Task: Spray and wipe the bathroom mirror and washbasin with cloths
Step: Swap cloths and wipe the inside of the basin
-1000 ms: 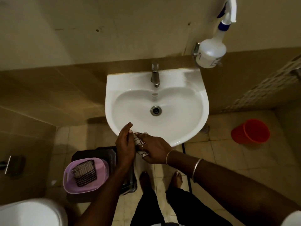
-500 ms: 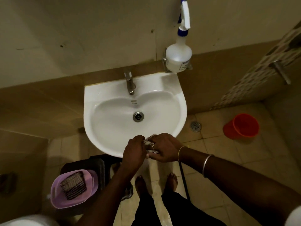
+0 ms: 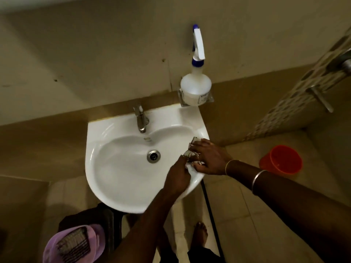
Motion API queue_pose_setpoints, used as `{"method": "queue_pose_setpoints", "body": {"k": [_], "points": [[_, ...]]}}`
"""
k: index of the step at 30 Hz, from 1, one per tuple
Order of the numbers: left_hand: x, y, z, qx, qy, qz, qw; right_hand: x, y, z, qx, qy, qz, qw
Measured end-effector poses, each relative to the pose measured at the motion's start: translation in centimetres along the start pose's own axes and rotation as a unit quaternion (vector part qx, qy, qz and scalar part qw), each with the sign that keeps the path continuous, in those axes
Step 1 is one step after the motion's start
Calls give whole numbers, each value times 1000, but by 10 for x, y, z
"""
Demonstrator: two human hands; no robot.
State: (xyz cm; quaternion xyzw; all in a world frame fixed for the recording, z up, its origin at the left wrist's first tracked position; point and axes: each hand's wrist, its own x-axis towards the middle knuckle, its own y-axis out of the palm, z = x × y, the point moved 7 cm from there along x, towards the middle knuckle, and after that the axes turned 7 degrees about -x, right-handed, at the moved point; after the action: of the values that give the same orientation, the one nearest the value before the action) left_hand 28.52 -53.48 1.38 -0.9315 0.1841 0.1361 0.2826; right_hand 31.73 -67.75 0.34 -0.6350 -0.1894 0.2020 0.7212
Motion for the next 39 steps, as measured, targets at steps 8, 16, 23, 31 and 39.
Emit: {"method": "queue_pose_setpoints", "body": {"k": [8,16,23,31,39], "points": [[36,-20,8,-4,-29,-56,998,33,2,-26,-81,0,70,994],[45,-75,55,-78,-94,-225,967,57,-1,-34,-67,43,53,995],[31,-106,73,-94,-88,-255,958,94,-13,-53,-15,199,-66,978],[24,-149,83,-84,-50,-336,937,149,1,-18,-42,260,-90,960],[14,-160,89,-95,-47,-340,934,191,11,35,27,156,-84,984]]}}
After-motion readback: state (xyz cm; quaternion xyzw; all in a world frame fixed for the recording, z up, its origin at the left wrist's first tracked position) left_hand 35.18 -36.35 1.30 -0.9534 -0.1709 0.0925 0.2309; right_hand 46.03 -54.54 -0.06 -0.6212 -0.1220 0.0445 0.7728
